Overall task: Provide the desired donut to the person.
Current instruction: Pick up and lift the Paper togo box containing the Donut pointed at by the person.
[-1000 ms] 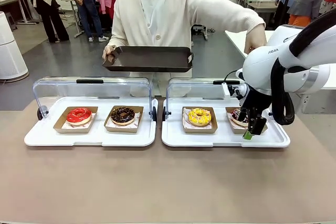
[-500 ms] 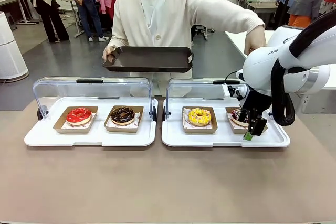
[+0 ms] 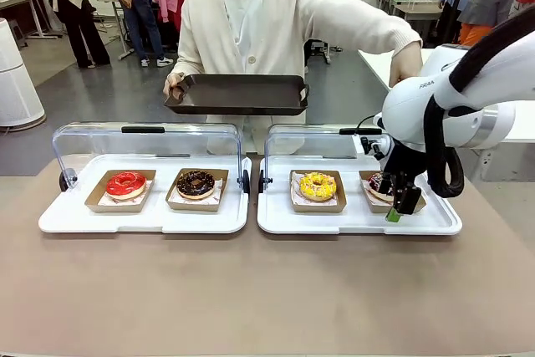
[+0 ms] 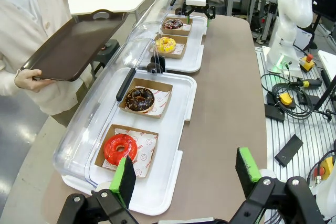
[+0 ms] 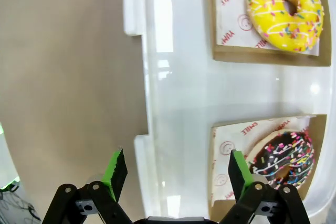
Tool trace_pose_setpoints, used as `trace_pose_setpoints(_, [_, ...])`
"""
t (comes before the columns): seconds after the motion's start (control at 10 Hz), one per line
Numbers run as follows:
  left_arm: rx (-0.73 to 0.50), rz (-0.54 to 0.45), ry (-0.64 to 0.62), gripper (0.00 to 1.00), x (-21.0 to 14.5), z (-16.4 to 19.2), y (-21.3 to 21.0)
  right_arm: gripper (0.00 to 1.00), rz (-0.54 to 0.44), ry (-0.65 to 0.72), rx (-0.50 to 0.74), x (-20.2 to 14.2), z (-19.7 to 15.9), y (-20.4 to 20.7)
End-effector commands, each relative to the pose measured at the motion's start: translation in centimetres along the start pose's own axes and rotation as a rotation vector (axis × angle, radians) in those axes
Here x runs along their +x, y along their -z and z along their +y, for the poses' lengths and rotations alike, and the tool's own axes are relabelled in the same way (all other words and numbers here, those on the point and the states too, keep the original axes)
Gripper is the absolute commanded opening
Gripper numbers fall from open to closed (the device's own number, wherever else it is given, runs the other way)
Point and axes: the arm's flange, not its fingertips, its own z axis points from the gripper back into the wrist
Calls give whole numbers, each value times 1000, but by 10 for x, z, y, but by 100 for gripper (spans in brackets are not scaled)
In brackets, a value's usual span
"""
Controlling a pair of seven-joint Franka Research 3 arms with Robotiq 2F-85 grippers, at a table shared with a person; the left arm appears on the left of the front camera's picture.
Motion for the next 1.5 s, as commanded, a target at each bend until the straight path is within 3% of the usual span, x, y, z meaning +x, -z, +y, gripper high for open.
trace_pose_setpoints(0.0, [-5, -2, 9, 100, 0, -1, -1, 100, 44, 28, -2, 7, -24, 12])
trace_pose_setpoints(0.6, [-5, -2, 9, 100, 0, -1, -1, 100, 28, -19, -21, 3, -49, 27])
trace_pose_setpoints(1.4, [-5, -2, 9, 100, 0, -1, -1, 100, 21, -78, 34, -5, -53, 44])
